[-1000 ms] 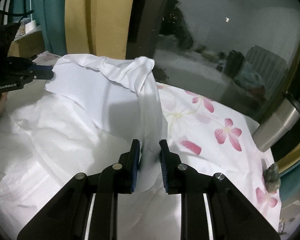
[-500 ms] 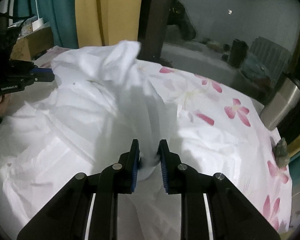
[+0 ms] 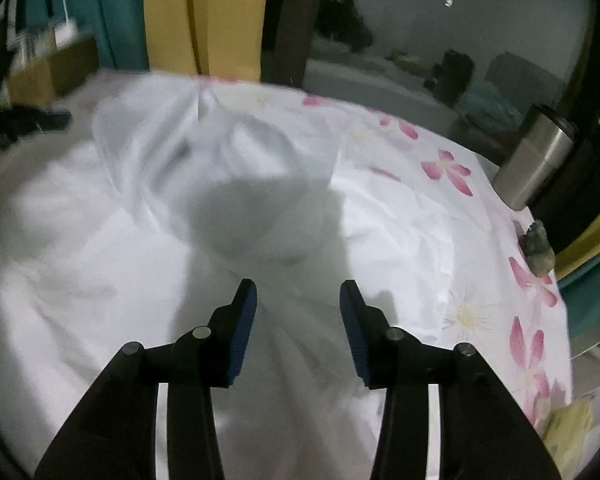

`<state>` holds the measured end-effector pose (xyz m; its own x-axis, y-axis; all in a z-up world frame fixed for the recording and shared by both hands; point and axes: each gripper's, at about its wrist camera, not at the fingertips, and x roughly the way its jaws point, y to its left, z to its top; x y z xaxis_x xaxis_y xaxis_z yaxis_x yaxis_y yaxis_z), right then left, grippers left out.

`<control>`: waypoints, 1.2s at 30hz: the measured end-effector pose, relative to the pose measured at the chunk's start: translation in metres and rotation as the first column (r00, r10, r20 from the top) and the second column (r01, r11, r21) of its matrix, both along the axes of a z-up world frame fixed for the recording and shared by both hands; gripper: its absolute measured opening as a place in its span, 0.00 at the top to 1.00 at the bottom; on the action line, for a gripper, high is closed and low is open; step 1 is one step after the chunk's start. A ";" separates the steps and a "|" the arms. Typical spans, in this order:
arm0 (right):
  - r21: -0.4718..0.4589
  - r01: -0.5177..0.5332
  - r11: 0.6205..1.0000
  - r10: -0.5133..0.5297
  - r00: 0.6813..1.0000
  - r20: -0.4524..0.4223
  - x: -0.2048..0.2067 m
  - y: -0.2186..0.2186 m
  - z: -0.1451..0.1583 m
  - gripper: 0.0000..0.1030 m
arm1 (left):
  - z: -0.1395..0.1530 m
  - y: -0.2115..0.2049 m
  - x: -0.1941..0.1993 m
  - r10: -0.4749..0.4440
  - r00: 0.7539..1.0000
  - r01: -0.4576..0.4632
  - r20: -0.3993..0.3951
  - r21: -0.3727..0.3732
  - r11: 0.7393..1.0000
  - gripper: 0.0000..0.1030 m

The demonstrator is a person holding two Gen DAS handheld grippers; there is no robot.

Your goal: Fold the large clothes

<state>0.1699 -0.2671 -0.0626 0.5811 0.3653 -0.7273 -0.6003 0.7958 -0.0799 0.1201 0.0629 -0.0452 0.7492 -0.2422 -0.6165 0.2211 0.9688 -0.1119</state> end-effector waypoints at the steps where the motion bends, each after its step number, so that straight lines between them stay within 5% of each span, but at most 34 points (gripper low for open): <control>1: 0.037 -0.012 0.999 0.012 1.000 0.000 0.000 0.004 0.006 0.58 | 0.002 -0.001 0.006 0.002 1.000 -0.002 0.003 -0.009 1.000 0.86; 5: 0.125 -0.091 0.988 0.091 0.996 0.000 0.012 0.046 0.020 0.57 | 0.001 -0.013 0.026 0.010 1.000 -0.010 -0.010 -0.022 1.000 0.82; 12: 0.116 -0.178 0.977 0.181 0.983 -0.019 0.043 0.127 -0.004 0.58 | -0.015 -0.026 0.035 -0.017 0.997 0.011 -0.076 -0.076 0.997 0.77; 13: 0.098 -0.190 0.977 0.191 0.982 -0.003 0.043 0.131 -0.005 0.61 | -0.015 -0.026 0.034 -0.018 0.997 0.013 -0.073 -0.076 0.997 0.77; 14: 0.097 -0.214 0.972 0.216 0.976 -0.008 0.041 0.134 -0.005 0.88 | -0.013 -0.026 0.032 -0.021 0.997 0.016 -0.070 -0.076 0.997 0.77; 15: 0.103 -0.240 0.965 0.243 0.970 -0.023 0.039 0.137 -0.006 0.98 | -0.012 -0.026 0.031 -0.021 0.997 0.016 -0.069 -0.076 0.997 0.77; 20: 0.085 -0.348 0.934 0.352 0.936 -0.030 0.010 0.132 -0.003 0.98 | -0.003 -0.024 0.028 -0.012 0.999 0.009 -0.047 -0.072 0.997 0.77; 29: 0.135 -0.403 0.905 0.423 0.885 -0.196 -0.033 0.120 -0.039 0.97 | 0.002 -0.041 0.044 -0.016 0.999 0.012 -0.039 -0.088 0.996 0.77; 36: 0.092 -0.393 0.915 0.403 0.898 -0.177 -0.049 0.118 -0.025 0.92 | -0.040 -0.048 0.064 -0.029 0.976 0.019 -0.217 -0.050 0.999 0.77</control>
<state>0.1205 -0.1492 -0.0874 0.2332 0.5781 -0.7819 -0.8673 0.4874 0.1017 0.1839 0.0144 -0.0852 0.5924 -0.2908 -0.7513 0.2093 0.9561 -0.2050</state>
